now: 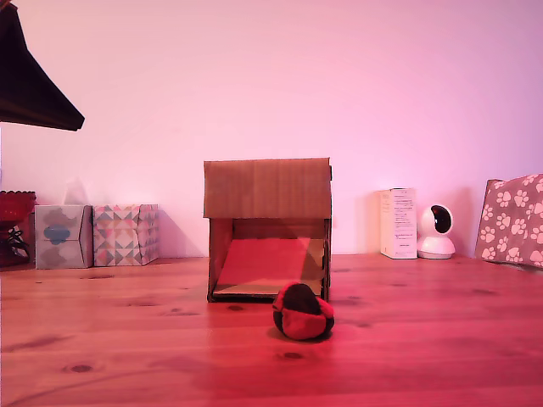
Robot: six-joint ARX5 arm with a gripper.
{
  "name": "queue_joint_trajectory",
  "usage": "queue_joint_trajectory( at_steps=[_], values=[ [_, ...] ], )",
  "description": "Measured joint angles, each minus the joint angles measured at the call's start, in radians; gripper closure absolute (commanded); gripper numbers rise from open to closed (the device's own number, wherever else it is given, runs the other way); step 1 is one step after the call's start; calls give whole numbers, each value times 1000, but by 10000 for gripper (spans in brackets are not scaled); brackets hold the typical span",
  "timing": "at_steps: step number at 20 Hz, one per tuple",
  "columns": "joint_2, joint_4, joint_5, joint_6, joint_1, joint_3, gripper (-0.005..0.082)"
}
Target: Drop the footbag into the cardboard dice tower
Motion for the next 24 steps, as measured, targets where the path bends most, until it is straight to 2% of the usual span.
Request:
queue_joint_trajectory(
  at_steps=[9, 12, 13, 19, 24],
  values=[
    [2, 35, 1, 5, 0, 0, 788],
    [53, 170, 7, 10, -3, -2, 788],
    [84, 222, 24, 16, -10, -2, 788],
    [348, 462, 79, 23, -135, -2, 788],
    [503, 540, 117, 26, -238, -3, 788]
  ],
)
